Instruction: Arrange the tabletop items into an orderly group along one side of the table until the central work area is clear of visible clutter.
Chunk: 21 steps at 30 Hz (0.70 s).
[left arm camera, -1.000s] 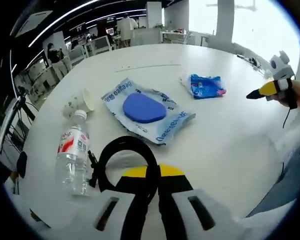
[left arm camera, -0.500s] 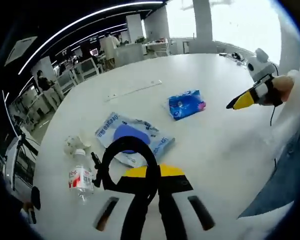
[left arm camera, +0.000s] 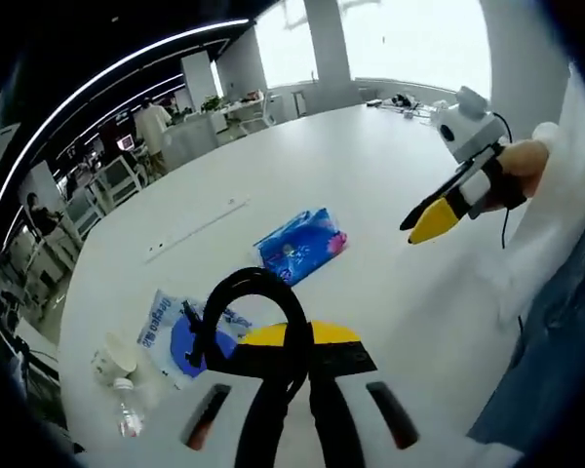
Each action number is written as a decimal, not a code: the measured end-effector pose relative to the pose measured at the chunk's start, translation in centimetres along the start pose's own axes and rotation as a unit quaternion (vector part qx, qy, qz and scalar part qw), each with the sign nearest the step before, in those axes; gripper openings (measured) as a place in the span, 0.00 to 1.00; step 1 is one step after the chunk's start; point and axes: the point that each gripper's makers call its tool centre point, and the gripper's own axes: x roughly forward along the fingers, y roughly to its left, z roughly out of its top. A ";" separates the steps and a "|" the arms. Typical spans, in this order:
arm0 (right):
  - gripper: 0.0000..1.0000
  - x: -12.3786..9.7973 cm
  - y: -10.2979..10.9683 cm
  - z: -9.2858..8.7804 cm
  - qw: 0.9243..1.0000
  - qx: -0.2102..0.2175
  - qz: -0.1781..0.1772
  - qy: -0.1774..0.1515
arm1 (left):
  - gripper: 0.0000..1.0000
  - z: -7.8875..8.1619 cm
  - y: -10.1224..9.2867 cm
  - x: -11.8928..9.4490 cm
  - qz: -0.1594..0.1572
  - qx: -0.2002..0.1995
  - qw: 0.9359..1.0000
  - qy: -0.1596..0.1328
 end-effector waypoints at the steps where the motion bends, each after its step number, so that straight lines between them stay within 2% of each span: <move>1: 0.63 -0.1 -0.1 -0.1 1.000 0.001 -0.001 -0.001 | 0.02 0.3 -0.3 0.2 -0.004 0.004 1.000 -0.001; 5: 0.63 -0.6 -0.7 -0.2 1.000 0.004 -0.009 -0.006 | 0.02 1.0 -2.1 1.5 -0.031 0.036 0.999 0.001; 8: 0.64 -1.2 -1.1 0.4 1.000 0.006 -0.010 -0.026 | 0.02 1.1 -3.0 2.4 -0.045 0.051 0.998 0.003; 16: 0.63 -2.3 -2.6 0.7 0.999 0.022 -0.027 -0.042 | 0.02 0.8 -4.9 5.1 -0.073 0.070 0.995 0.020; 21: 0.62 -2.6 -2.9 0.3 0.998 0.031 -0.030 -0.045 | 0.02 -0.2 -6.4 6.6 -0.093 0.082 0.992 0.040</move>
